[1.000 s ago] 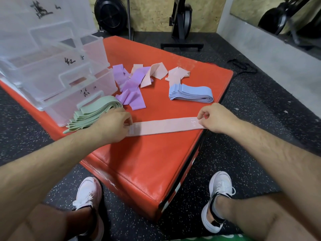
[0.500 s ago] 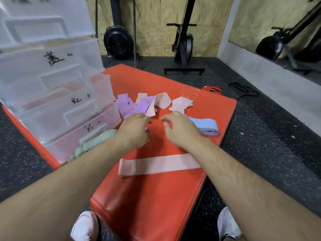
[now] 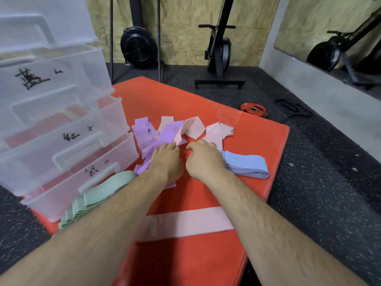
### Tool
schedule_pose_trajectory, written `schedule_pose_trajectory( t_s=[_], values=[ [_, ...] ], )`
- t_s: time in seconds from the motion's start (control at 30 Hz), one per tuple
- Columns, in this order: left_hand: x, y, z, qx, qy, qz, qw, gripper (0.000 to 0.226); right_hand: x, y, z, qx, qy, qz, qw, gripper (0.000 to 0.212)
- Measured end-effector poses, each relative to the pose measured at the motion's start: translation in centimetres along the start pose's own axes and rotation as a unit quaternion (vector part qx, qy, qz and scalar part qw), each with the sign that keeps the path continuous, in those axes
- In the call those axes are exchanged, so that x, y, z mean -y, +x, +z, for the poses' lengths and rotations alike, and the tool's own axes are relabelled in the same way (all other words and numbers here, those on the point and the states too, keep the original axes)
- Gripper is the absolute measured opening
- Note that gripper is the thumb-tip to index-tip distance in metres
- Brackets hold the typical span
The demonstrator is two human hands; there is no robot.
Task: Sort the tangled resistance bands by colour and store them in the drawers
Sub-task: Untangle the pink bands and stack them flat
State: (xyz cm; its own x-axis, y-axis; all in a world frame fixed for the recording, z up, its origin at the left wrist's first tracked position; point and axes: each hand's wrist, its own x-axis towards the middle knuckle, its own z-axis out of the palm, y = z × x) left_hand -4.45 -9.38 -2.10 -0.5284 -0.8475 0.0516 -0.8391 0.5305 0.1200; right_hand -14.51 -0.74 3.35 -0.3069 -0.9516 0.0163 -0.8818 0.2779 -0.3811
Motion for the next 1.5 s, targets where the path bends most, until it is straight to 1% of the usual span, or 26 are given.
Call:
schedule_pose_trajectory(
  t_s=[0.1,0.17,0.27,0.33,0.4,0.43,0.5,0.53,0.6,0.63,0.7,0.77,0.8,0.83,0.9,0.93,0.97,1.03,1.1,1.17,1.27,1.33,1.43,1.5],
  values=[
    [0.0,-0.4,-0.6,-0.072,-0.012,0.023,0.997,0.037,-0.5,-0.3,-0.4,-0.010,-0.001,-0.003,1.000,0.042],
    [0.0,-1.1,-1.7,-0.100,-0.039,0.040,0.993,0.037,-0.9,-0.7,-0.6,-0.021,0.012,-0.014,1.000,0.044],
    [-0.3,-3.1,-4.1,-0.152,-0.079,0.077,0.982,0.026,-1.4,-1.3,-0.7,-0.048,0.091,-0.052,0.993,0.049],
    [-0.6,-5.1,-5.7,-0.183,-0.145,0.079,0.969,0.024,-1.5,-1.7,-0.8,-0.078,0.123,-0.082,0.986,0.049],
    [-0.7,-6.9,-7.0,-0.176,-0.248,0.039,0.952,0.017,-1.4,-2.2,-1.1,-0.095,0.158,-0.105,0.977,0.043],
    [-0.9,-7.7,-7.6,-0.168,-0.307,0.024,0.936,0.013,-1.2,-2.4,-1.4,-0.087,0.180,-0.109,0.974,0.042],
    [-1.0,-9.2,-8.6,-0.160,-0.412,0.000,0.897,0.004,-0.9,-3.2,-1.9,-0.046,0.217,-0.112,0.969,0.045],
    [-0.9,-9.8,-9.1,-0.154,-0.454,-0.010,0.878,0.005,-0.7,-3.6,-2.0,-0.026,0.238,-0.116,0.964,0.047],
    [-0.5,-11.0,-9.9,-0.127,-0.528,-0.029,0.839,0.015,-0.2,-4.3,-2.2,0.005,0.275,-0.117,0.954,0.050],
    [-0.2,-11.5,-10.3,-0.110,-0.555,-0.036,0.824,0.018,-0.1,-4.5,-2.4,0.022,0.289,-0.112,0.951,0.047],
    [0.5,-12.2,-10.7,-0.088,-0.576,-0.044,0.811,0.027,0.2,-4.9,-2.8,0.041,0.305,-0.108,0.945,0.031],
    [1.1,-12.8,-10.9,-0.072,-0.585,-0.049,0.806,0.031,0.5,-5.4,-3.1,0.044,0.311,-0.116,0.942,0.015],
    [1.4,-13.1,-11.0,-0.065,-0.590,-0.050,0.803,0.032,0.7,-5.7,-3.3,0.048,0.321,-0.121,0.938,0.015],
    [1.6,-13.5,-11.1,-0.055,-0.593,-0.048,0.802,0.032,0.9,-6.0,-3.4,0.057,0.335,-0.125,0.932,0.020],
    [1.9,-14.0,-11.2,-0.032,-0.589,-0.034,0.807,0.033,1.2,-6.6,-3.5,0.084,0.354,-0.136,0.922,0.040],
    [2.1,-14.2,-11.2,-0.023,-0.585,-0.028,0.810,0.033,1.2,-6.9,-3.5,0.100,0.356,-0.145,0.918,0.045],
    [2.2,-14.4,-11.3,-0.017,-0.583,-0.024,0.812,0.033,1.3,-7.1,-3.5,0.113,0.357,-0.153,0.914,0.045],
    [2.2,-14.6,-11.3,-0.018,-0.586,-0.021,0.810,0.031,1.3,-7.1,-3.3,0.126,0.363,-0.154,0.910,0.028],
    [2.2,-14.7,-11.3,-0.023,-0.584,-0.018,0.811,0.026,1.5,-7.2,-3.4,0.118,0.357,-0.146,0.915,0.014],
    [2.0,-14.8,-11.2,-0.023,-0.564,-0.011,0.825,0.018,1.6,-7.2,-3.4,0.110,0.346,-0.143,0.921,0.013],
    [1.9,-14.5,-10.8,-0.033,-0.518,0.005,0.855,0.015,2.0,-7.4,-3.4,0.094,0.322,-0.156,0.929,0.011],
    [1.9,-14.3,-10.4,-0.051,-0.494,0.002,0.868,0.011,2.1,-7.6,-3.4,0.093,0.310,-0.163,0.932,0.011],
    [2.1,-14.0,-10.1,-0.091,-0.483,-0.026,0.871,0.011,1.5,-7.6,-3.3,0.114,0.287,-0.157,0.938,0.012],
    [2.4,-14.0,-10.1,-0.095,-0.487,-0.044,0.867,0.012,0.8,-7.5,-3.2,0.118,0.251,-0.156,0.948,0.009]
  ],
)
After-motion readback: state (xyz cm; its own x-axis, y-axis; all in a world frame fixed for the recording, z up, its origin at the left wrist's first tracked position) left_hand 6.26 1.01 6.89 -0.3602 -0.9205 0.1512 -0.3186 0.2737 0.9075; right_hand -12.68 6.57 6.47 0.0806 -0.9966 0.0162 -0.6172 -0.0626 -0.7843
